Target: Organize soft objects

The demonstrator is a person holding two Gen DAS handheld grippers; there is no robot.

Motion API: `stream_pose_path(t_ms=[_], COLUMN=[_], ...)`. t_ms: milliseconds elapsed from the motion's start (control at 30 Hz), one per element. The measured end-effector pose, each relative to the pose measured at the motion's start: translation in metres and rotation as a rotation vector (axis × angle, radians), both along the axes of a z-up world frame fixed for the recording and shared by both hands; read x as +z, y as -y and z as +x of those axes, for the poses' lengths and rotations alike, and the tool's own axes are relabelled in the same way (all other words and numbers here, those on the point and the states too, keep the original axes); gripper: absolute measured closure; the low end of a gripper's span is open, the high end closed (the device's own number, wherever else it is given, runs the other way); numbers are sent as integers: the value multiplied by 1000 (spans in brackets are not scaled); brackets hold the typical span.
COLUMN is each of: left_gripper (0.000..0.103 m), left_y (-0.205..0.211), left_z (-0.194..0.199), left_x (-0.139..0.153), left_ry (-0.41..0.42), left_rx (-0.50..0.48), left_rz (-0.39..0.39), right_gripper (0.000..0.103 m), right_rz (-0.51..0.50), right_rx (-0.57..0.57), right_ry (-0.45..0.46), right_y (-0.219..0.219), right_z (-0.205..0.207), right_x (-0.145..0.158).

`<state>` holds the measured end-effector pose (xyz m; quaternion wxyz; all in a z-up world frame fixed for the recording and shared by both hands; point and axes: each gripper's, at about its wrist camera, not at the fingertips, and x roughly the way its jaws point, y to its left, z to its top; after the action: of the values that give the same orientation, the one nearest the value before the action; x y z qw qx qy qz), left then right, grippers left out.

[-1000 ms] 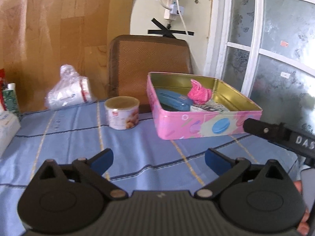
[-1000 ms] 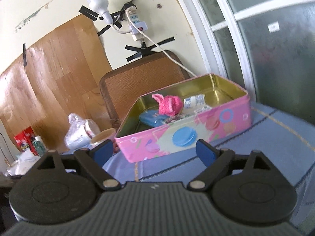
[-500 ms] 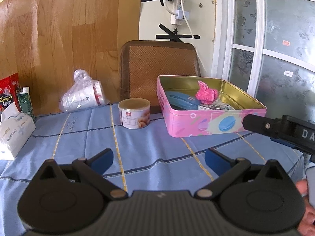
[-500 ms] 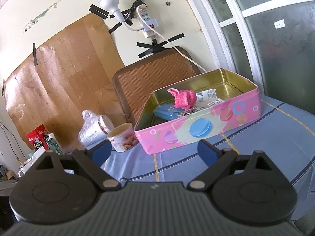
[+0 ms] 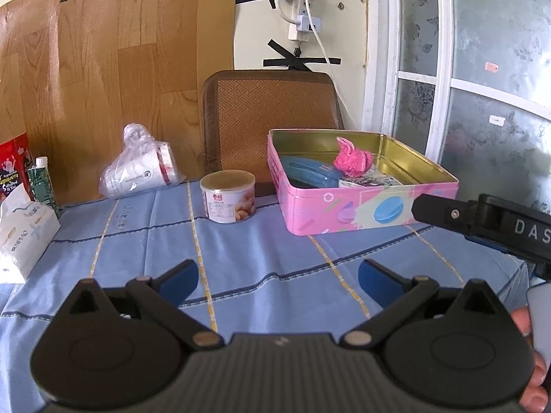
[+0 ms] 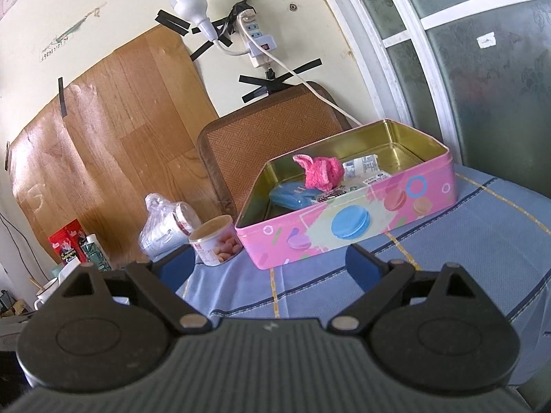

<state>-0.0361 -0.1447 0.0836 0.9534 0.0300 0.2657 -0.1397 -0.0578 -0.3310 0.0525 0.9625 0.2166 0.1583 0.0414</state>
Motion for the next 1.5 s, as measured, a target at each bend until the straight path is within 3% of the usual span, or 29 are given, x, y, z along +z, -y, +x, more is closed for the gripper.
stream_pose_path(t_ms=[467,800,1100,1500], left_gripper=[0,0,0,0], left_y=[-4,-15,-11,-10], left_z=[1,5,7,10], left_x=[1,2,-2,-7], left_ry=[30,24,25,-1], left_rx=[66,106,137,116], left_rz=[16,-19,43,53], right_gripper=[7,7,7,7], right_rz=[-1,-5,-14,-10], right_rx=[7,9,19,24], right_ry=[-8,-9,-19,-30], right_y=[-1,-2,-3,-1], right_z=[3,4,7,10], right_x=[-2,-3,-6,-9])
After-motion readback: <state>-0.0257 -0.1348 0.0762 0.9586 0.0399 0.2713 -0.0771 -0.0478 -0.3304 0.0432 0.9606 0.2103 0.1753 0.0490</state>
